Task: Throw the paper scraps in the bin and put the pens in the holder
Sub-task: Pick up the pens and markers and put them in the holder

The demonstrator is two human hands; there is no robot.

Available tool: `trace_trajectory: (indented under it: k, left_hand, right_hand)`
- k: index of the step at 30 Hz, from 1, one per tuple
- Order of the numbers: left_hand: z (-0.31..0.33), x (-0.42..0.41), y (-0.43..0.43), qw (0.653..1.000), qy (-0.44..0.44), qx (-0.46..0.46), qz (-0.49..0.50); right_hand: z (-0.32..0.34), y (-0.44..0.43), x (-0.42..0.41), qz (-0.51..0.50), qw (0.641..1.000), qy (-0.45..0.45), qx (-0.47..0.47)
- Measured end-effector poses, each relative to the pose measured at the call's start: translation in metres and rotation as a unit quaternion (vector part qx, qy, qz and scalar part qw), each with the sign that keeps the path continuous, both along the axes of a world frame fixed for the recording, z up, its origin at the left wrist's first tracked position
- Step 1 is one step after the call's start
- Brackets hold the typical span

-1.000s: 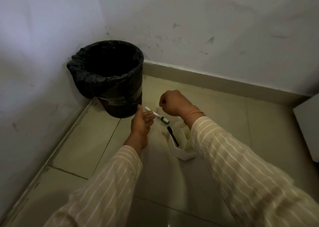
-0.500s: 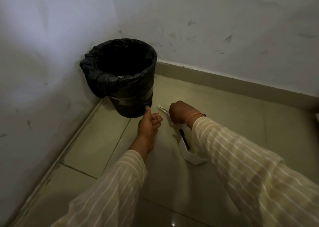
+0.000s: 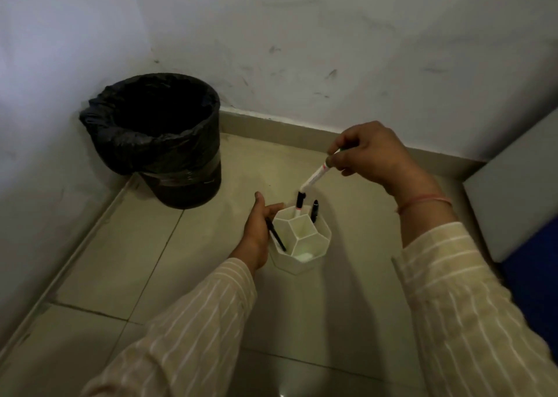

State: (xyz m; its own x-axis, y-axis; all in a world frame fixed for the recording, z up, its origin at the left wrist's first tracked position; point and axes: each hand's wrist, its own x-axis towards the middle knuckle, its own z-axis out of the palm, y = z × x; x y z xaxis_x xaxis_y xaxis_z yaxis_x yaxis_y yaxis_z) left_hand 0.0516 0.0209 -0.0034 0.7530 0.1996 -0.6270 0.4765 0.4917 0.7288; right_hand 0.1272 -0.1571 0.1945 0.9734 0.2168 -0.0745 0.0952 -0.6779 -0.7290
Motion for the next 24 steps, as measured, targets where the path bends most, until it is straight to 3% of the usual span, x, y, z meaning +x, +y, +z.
trace_trajectory:
  k: [6, 14, 18, 24]
  left_hand:
    - [0.001, -0.003, -0.008, 1.0, 0.008, -0.017, 0.011]
    - [0.01, -0.004, -0.012, 1.0, 0.017, -0.013, 0.01]
    - [0.01, -0.005, -0.01, 1.0, 0.019, -0.012, 0.013]
    - [0.012, -0.008, -0.013, 1.0, 0.011, -0.018, 0.016]
  right_hand:
    - [-0.011, -0.016, -0.018, 0.065, 0.99, 0.107, -0.061]
    - [-0.048, -0.003, -0.037, 0.09, 0.974, 0.179, -0.107]
    - [-0.054, -0.005, -0.043, 0.093, 0.955, 0.271, -0.073]
    - [-0.093, -0.02, -0.032, -0.1, 0.983, 0.141, 0.062]
